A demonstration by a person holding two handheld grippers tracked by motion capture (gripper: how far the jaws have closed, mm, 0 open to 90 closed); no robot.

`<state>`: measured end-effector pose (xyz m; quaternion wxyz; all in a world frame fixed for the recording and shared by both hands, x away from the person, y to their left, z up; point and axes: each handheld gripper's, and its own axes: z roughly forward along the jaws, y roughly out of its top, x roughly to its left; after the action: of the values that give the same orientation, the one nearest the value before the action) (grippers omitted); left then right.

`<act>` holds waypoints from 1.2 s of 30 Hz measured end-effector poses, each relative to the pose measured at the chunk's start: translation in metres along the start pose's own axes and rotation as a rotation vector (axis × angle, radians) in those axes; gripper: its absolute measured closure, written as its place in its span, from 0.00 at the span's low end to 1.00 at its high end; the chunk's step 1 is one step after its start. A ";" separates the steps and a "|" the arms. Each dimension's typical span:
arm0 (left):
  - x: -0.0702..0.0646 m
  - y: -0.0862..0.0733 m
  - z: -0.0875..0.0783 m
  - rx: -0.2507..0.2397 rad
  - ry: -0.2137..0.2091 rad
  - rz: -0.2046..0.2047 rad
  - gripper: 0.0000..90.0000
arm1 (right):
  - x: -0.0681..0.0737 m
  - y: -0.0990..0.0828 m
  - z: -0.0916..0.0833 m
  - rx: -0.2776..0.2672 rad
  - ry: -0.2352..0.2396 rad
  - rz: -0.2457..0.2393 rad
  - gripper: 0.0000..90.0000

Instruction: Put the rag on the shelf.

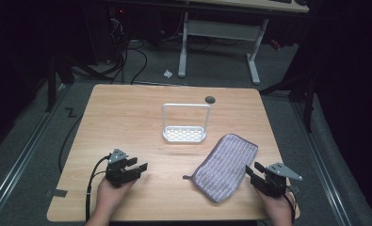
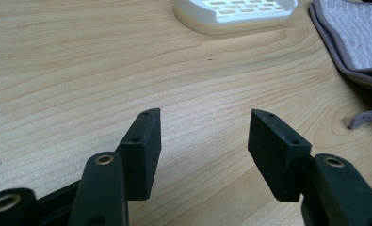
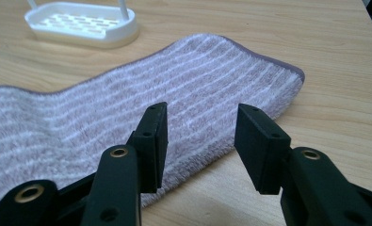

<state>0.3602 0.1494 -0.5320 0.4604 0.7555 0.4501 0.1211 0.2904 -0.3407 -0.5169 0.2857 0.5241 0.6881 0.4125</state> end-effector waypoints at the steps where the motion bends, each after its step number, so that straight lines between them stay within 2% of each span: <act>1: -0.001 0.000 0.000 -0.003 0.001 0.000 0.50 | 0.001 -0.001 -0.001 0.003 -0.007 -0.014 0.62; 6: -0.008 0.000 0.001 0.004 0.024 0.041 0.50 | -0.001 -0.004 -0.004 0.011 0.008 0.006 0.62; 9: -0.010 0.000 0.000 -0.011 0.026 0.039 0.51 | 0.000 -0.005 -0.003 0.026 0.014 0.000 0.63; 12: -0.010 0.000 0.001 -0.011 0.021 0.033 0.52 | 0.001 -0.004 -0.002 0.018 0.023 0.007 0.66; 17: -0.009 -0.002 0.003 0.005 0.020 0.034 0.52 | 0.009 0.003 0.005 0.019 0.046 0.002 0.70; 21: -0.008 -0.002 0.003 0.004 0.020 0.030 0.52 | 0.017 0.009 0.017 0.042 0.054 -0.020 0.80; 22: -0.008 -0.002 0.003 0.003 0.018 0.028 0.52 | 0.019 0.011 0.027 0.073 0.062 -0.036 0.93; 23: -0.008 -0.002 0.003 0.003 0.017 0.026 0.52 | 0.019 0.011 0.027 0.073 0.062 -0.036 0.93; 24: -0.008 -0.002 0.003 0.006 0.018 0.025 0.52 | 0.021 0.012 0.032 0.092 0.061 -0.052 1.00; 25: -0.009 -0.002 0.003 0.009 0.021 0.024 0.53 | 0.023 0.014 0.041 0.126 0.060 -0.055 1.00; 28: -0.009 -0.002 0.003 0.005 0.018 0.024 0.54 | 0.025 0.014 0.048 0.148 0.059 -0.055 1.00; 32: -0.009 -0.002 0.002 0.004 0.014 0.025 0.56 | 0.027 0.010 0.057 0.195 0.049 -0.084 1.00; 34: -0.010 -0.002 0.002 0.003 0.011 0.030 0.57 | 0.027 0.010 0.057 0.199 0.052 -0.076 1.00; 36: -0.012 -0.002 0.002 0.002 0.007 0.031 0.58 | 0.027 0.008 0.057 0.195 0.074 -0.073 1.00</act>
<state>0.3537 0.1392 -0.5321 0.4562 0.7623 0.4402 0.1304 0.3336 -0.2982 -0.5368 0.2225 0.5083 0.7539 0.3519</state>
